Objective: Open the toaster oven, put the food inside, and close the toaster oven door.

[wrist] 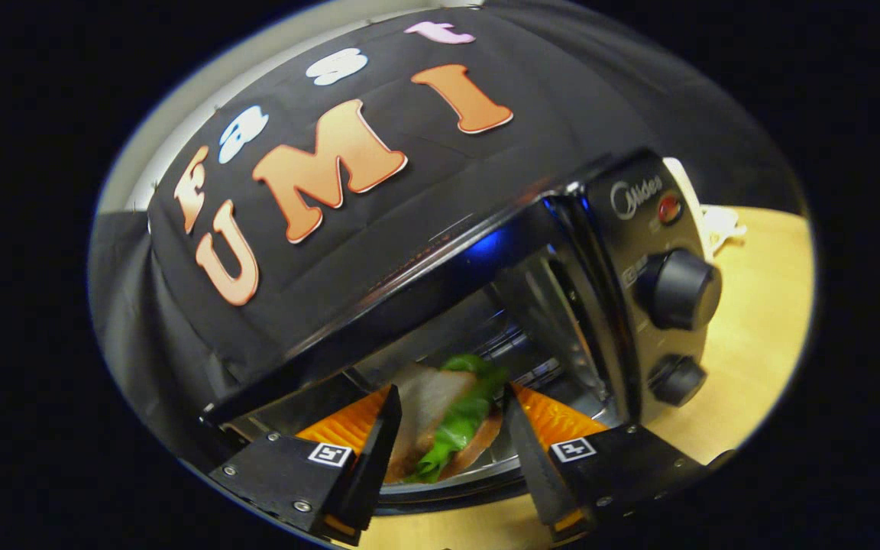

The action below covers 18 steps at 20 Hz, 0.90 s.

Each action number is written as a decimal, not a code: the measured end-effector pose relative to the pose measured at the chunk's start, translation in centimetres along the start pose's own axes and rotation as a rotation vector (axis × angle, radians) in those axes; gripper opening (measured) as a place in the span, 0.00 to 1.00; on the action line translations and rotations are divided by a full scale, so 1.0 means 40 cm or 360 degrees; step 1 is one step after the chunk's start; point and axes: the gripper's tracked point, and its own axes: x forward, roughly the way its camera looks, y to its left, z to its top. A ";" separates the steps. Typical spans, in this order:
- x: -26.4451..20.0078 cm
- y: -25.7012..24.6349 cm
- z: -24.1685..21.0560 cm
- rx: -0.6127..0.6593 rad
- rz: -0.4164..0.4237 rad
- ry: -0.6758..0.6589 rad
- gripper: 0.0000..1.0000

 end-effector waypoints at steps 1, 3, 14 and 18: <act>-0.015 -0.009 -0.002 -0.0057 -0.0004 0.0026 0.87; -0.059 -0.026 -0.025 -0.0137 -0.0008 0.0156 0.93; -0.412 -0.040 -0.120 -0.0640 0.0215 0.0362 0.95; -0.485 -0.074 -0.188 -0.0676 0.0216 0.0489 0.95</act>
